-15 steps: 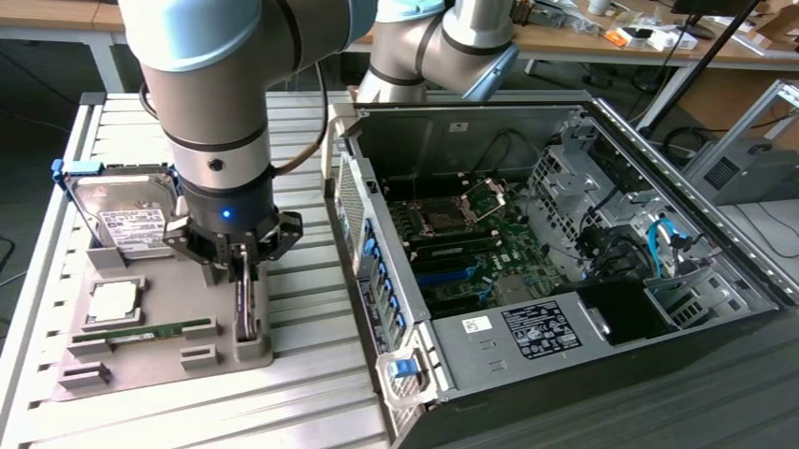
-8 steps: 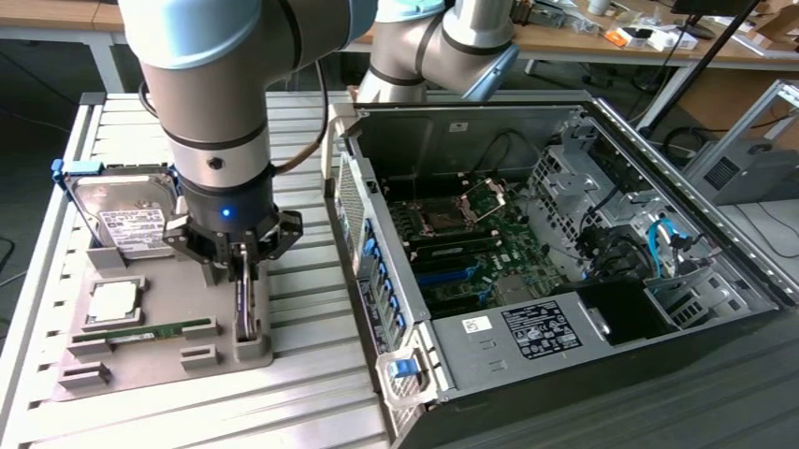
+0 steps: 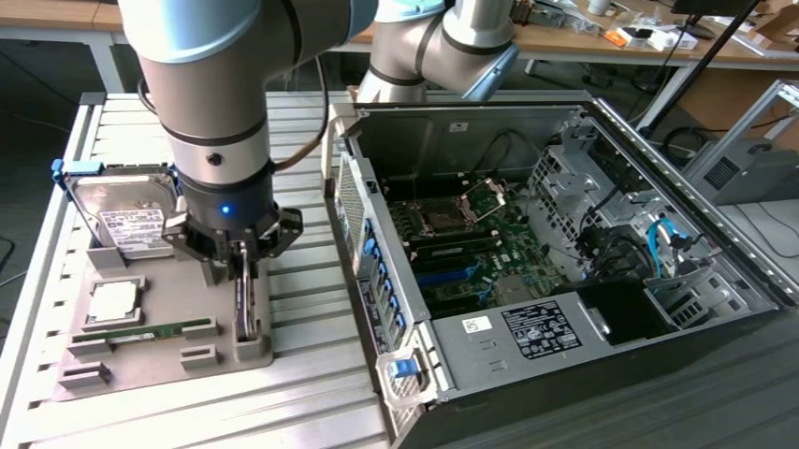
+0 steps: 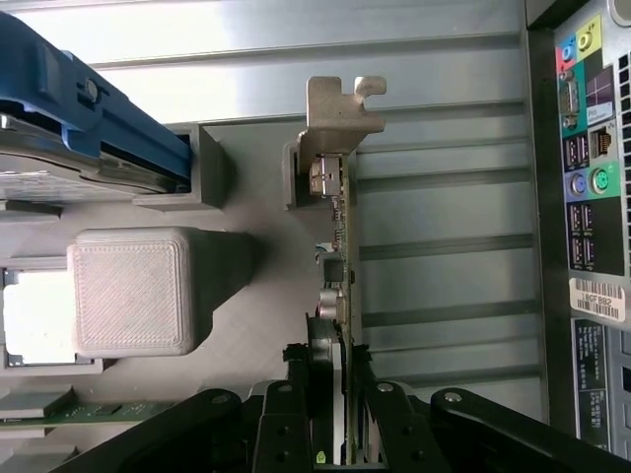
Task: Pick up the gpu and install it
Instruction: 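Pick up the gpu and move the gpu toward the slot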
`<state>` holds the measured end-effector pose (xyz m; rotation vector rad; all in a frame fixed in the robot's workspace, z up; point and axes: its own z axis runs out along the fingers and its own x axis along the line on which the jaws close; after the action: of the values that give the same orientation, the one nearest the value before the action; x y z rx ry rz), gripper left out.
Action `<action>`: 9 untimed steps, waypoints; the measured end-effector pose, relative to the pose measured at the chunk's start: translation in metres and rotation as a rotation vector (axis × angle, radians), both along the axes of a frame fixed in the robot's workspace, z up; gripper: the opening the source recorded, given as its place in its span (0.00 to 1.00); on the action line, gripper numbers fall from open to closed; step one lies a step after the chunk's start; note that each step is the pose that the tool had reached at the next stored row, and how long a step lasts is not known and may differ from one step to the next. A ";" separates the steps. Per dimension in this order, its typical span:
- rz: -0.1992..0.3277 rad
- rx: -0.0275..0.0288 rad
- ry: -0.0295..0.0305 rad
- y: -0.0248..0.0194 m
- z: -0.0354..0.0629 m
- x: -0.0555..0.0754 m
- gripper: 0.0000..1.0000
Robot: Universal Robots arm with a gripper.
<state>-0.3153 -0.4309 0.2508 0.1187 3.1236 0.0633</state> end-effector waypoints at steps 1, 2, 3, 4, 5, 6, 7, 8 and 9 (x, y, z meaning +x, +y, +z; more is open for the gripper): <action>0.000 0.0000 0.0000 0.0000 0.0007 0.000 0.27; 0.000 0.0001 0.0000 0.0000 0.0013 0.000 0.27; 0.000 0.0001 -0.0001 0.0000 0.0019 0.000 0.27; 0.000 0.0000 0.0000 0.0000 0.0027 0.000 0.27; 0.000 0.0001 0.0000 0.0000 0.0033 0.000 0.27; 0.000 0.0000 0.0000 0.0000 0.0039 0.000 0.27; 0.000 0.0001 -0.0001 0.0000 0.0049 0.000 0.27; 0.000 0.0001 -0.0001 0.0000 0.0056 0.000 0.27; 0.000 0.0001 -0.0001 0.0000 0.0062 0.000 0.27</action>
<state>-0.3152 -0.4309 0.2571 0.1188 3.1235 0.0634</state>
